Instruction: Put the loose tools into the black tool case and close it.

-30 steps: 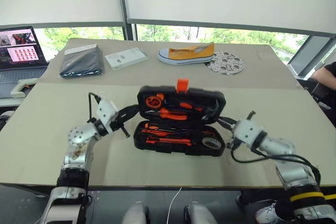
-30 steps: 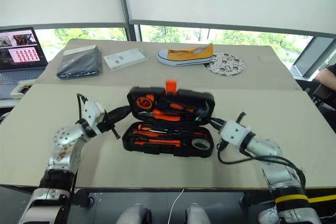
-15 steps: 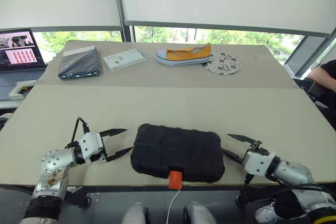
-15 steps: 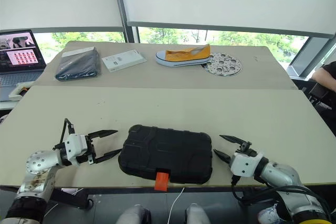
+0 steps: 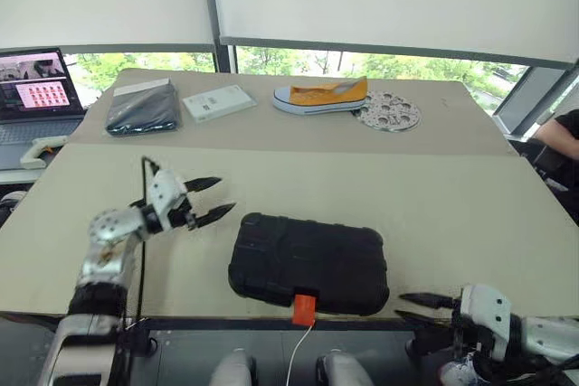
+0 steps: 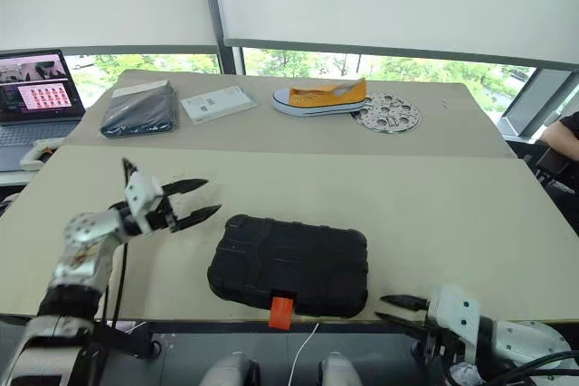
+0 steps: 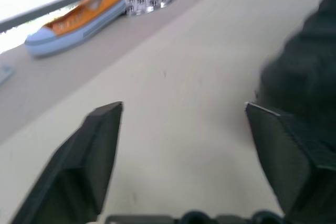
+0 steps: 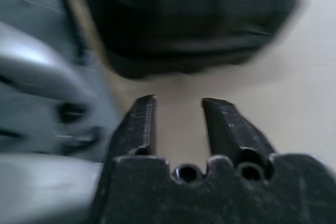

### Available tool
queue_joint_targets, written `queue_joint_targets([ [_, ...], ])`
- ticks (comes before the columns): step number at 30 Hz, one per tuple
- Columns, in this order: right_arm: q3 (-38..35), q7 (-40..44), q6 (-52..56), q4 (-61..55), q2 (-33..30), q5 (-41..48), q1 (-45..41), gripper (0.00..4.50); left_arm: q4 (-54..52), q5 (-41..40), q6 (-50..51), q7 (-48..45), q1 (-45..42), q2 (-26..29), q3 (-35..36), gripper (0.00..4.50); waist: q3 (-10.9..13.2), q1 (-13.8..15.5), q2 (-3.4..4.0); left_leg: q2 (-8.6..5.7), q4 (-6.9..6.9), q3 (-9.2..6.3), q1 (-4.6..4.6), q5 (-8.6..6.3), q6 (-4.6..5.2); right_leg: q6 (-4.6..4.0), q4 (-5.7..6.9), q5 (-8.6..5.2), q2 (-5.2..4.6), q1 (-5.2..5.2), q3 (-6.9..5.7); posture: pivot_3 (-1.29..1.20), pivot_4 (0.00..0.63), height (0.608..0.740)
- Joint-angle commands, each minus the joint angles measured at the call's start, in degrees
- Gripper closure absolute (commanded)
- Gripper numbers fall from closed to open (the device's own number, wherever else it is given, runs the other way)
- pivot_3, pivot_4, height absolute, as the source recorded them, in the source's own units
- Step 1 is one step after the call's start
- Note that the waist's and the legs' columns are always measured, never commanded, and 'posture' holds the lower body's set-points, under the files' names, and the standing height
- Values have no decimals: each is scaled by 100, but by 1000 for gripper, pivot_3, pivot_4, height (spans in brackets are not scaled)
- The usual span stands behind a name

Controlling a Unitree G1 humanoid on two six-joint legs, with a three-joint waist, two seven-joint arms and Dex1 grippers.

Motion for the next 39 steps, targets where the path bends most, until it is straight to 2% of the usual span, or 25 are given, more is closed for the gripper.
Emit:
queue_joint_targets([
  [1, 268, 60, 1018, -850, 33, 401, -214, 4241, 508, 264, 125, -80, -604, -106, -235, 2192, 0, -22, -2, -1, 1, 0, -2, 0, 0, 8, 0, -4, 0, -3, 1, 0, 150, 740],
  [2, 410, 47, 1254, -1033, 80, 408, -366, 4500, 660, 358, 120, -153, -766, -129, -340, 2533, 1, -34, -4, -2, 1, 0, -4, 0, 0, 20, 0, -11, -1, -6, 1, 0, 150, 740],
  [7, 910, -216, 2428, -1432, 423, 419, -1310, 4500, 1160, 685, 75, -840, -1224, -141, -803, 4446, 2, -41, -6, -3, 1, -3, -14, 0, 0, 16, 0, -9, 4, -14, 2, 0, 150, 740],
  [9, 1016, -237, 2610, -1349, 557, 211, -1583, 4500, 965, 604, 371, -1478, -1168, -38, -995, 4489, 3, -46, -7, -4, 1, -2, -17, 0, 0, -6, -1, 2, 4, -14, 2, 0, 150, 740],
  [11, 1081, -174, 2552, -1210, 643, -104, -1771, 4500, 836, 548, 447, -1680, -1134, -9, -1014, 4489, 3, -47, -8, -5, 3, -1, -25, 0, 0, -9, -2, 4, 3, -19, 2, 0, 150, 740],
  [14, 1037, -338, 2390, -755, 869, -614, -2283, 4500, 710, 632, 628, -1436, -1030, 28, -945, 4489, 5, -54, -11, -5, 7, -4, -28, 0, 1, -8, -1, 5, 2, -22, 0, 0, 150, 740],
  [20, 977, -776, 2084, 77, 1611, -1312, -3159, 4500, 69, 441, 902, -1157, -237, 212, -611, 4489, 4, -120, -9, -3, 10, -2, -14, 5, 4, 7, 6, 8, 1, -17, 2, 0, 150, 740],
  [27, 890, -869, 1641, 1242, 1966, -1881, -3766, 4500, -490, -163, 1366, -510, 501, 253, 245, 4489, 5, -117, -9, -3, 6, 0, -26, 9, 3, -8, 5, 15, 0, -25, 1, 0, 150, 740],
  [30, 759, -802, 1618, 1353, 1990, -1813, -3771, 4500, -697, -481, 1685, -359, 495, 419, 618, 4489, 5, -111, -9, -2, 5, -3, -26, 9, 3, -9, 7, 15, 0, -25, -1, 0, 150, 740],
  [34, 523, -758, 1578, 1255, 1989, -1673, -3410, 4500, -1784, -789, 3185, -953, 256, 1119, 183, 4489, 6, -102, -9, -2, 6, -5, -26, 11, 0, -9, 9, 14, -1, -21, -5, 0, 150, 740],
  [37, 402, -720, 1461, 1132, 2101, -1585, -3034, 4500, -2474, -1198, 4052, -835, -289, 949, -82, 4489, 8, -14, -6, -7, 4, -5, -29, 11, 0, -4, 4, 11, -6, -20, -7, 0, 150, 740],
  [39, 421, -666, 1255, 1027, 2156, -1637, -2785, 4500, -2755, -1169, 4172, -811, -553, 665, -439, 4489, 7, 34, -5, -13, 6, -5, -30, 11, 0, 0, 1, 11, -6, -15, -5, 0, 150, 740],
])
